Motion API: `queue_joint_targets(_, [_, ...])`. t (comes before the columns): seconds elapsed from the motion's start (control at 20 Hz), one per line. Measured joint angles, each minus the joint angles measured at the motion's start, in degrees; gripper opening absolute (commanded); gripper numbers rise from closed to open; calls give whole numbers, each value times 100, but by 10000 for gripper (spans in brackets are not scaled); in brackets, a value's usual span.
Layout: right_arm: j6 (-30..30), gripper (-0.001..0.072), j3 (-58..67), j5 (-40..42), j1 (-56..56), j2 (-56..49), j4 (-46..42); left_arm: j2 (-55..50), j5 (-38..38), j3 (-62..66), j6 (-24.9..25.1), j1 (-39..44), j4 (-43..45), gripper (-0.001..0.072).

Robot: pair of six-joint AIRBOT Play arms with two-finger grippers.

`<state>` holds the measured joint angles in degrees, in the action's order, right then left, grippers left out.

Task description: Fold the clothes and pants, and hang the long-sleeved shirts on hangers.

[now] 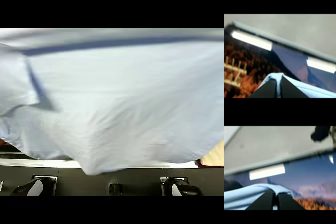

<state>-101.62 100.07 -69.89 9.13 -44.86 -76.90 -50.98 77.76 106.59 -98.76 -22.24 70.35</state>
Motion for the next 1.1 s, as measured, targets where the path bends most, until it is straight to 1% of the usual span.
queue_joint_targets(0.2, [24,30,-13,-525,-7,-1574,-63,-1488,125,-297,437,595,-155,16])
queue_joint_targets(0.3, [66,30,-13,-527,-9,-2494,-59,-2420,13,-356,577,905,-164,16])
queue_joint_targets(0.5, [162,30,-15,-114,-9,-4028,114,-4142,-719,-350,682,1333,-177,16])
queue_joint_targets(0.65, [330,30,-15,466,-9,-4889,389,-5112,-1327,-151,719,1508,-184,16])
queue_joint_targets(0.8, [455,30,-15,935,-9,-5407,553,-5652,-1593,59,782,1578,-201,16])
queue_joint_targets(0.9, [503,30,-15,1038,-9,-5560,557,-5810,-1547,153,850,1600,-181,16])
queue_joint_targets(1.0, [525,30,-13,909,-4,-5635,503,-5882,-1252,212,885,1602,-90,16])
queue_joint_targets(1.1, [557,30,-13,601,-2,-5674,352,-5923,-763,240,903,1600,13,17])
